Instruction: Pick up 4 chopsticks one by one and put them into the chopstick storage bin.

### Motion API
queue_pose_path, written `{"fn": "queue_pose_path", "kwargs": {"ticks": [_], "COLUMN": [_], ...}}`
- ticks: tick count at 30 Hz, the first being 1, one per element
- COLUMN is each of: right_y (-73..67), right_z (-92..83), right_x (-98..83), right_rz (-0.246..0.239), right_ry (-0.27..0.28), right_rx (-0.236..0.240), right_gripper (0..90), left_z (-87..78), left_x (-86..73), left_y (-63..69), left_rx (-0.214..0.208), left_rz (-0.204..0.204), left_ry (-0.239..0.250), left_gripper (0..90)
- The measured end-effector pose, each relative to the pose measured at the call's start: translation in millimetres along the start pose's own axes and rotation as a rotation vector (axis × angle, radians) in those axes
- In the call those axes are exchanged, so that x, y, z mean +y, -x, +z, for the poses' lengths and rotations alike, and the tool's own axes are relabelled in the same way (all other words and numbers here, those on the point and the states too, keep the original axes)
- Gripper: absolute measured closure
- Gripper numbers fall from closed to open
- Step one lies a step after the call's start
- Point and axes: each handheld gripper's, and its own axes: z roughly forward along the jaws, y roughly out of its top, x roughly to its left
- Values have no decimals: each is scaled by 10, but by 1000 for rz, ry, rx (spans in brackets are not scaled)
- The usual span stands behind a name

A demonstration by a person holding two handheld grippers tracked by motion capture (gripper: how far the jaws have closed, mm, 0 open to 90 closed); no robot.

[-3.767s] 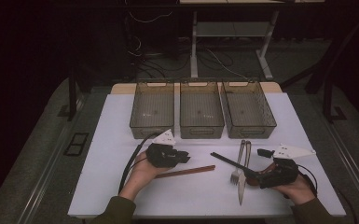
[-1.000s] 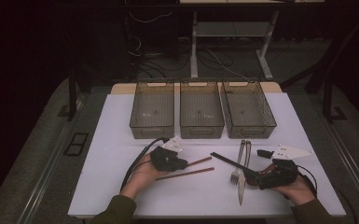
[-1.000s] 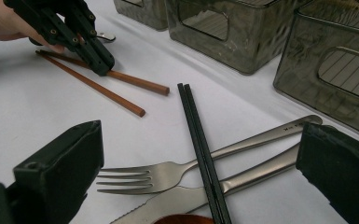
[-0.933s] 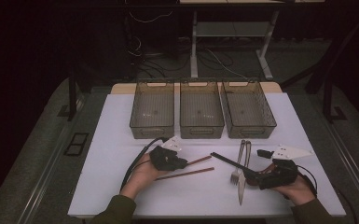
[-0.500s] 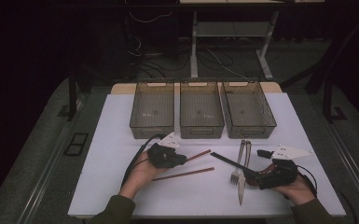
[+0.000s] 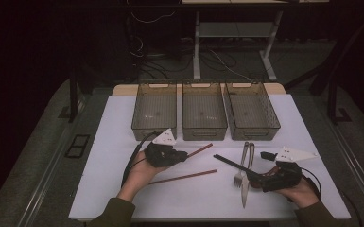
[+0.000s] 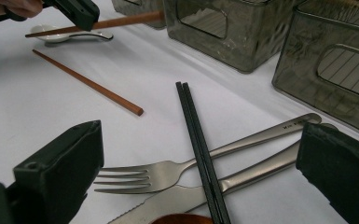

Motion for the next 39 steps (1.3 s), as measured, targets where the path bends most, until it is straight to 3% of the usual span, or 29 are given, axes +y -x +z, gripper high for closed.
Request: {"fn": "queue_pose_path", "kwargs": {"ticks": [9, 25, 39], "right_y": [-9, 0, -7], "right_z": [65, 47, 48], "right_x": [-25, -28, -29], "right_rz": [2, 11, 16], "right_ry": [-20, -15, -13], "right_rx": [-9, -16, -15], "right_gripper": [5, 5, 5], "left_z": [-137, -259, -436], "left_x": [48, 144, 352], "left_y": [-12, -72, -286], "left_rx": [8, 42, 108], "left_rz": [-20, -60, -75], "left_ry": [57, 78, 97], "left_gripper": [841, 841, 840]}}
